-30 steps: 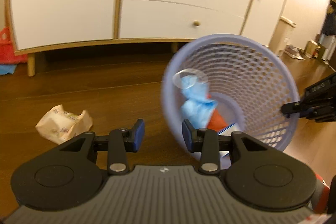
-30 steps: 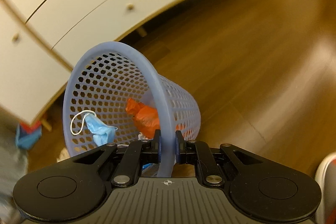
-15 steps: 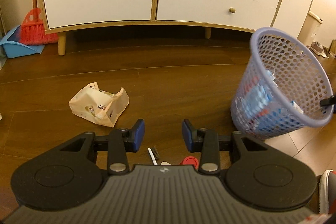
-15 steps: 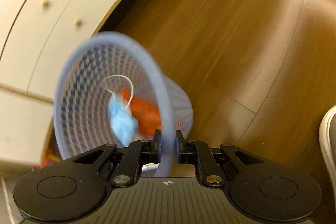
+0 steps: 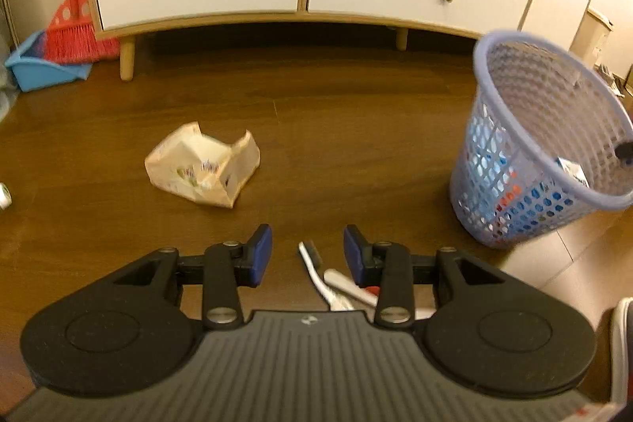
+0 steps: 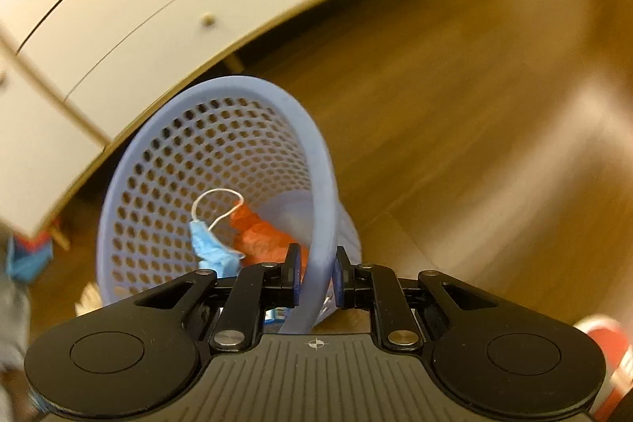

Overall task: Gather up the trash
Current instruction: 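Drop the face mask into the basket held by the right tool, then move the left tool to the orange mesh net and grasp it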

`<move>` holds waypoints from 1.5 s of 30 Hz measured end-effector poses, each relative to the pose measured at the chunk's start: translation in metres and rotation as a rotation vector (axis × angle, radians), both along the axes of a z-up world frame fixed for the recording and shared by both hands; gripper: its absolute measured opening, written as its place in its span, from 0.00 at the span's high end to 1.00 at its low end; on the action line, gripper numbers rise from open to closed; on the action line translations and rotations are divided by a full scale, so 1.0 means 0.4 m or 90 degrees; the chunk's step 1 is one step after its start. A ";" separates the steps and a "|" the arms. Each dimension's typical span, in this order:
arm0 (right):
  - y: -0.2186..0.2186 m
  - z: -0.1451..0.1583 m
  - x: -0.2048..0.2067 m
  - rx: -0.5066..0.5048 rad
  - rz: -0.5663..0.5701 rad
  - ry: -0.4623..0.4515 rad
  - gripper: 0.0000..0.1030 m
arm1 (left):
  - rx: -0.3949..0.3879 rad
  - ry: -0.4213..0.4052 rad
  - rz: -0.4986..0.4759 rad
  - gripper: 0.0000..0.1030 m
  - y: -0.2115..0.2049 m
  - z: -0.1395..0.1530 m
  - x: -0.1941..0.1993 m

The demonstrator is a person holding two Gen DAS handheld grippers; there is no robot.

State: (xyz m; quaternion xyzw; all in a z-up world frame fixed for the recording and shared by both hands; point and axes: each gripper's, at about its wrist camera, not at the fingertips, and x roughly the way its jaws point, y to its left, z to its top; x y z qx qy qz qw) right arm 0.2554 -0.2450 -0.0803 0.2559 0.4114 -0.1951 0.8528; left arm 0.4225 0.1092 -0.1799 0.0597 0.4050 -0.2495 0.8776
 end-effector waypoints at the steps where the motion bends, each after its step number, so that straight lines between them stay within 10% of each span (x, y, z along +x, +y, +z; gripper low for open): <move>1: 0.016 0.000 -0.003 -0.014 0.009 -0.001 0.90 | 0.005 0.002 -0.005 0.59 0.007 -0.006 -0.006; 30: 0.081 -0.006 0.042 -0.003 0.029 -0.042 0.91 | 0.133 0.141 0.008 0.43 0.167 -0.260 -0.119; 41: 0.064 -0.017 0.036 -0.005 0.030 -0.041 0.91 | 0.128 0.146 0.003 0.96 0.151 -0.269 -0.124; 45: 0.064 -0.021 0.038 -0.006 0.031 -0.041 0.91 | 0.120 0.133 0.012 0.97 0.154 -0.253 -0.117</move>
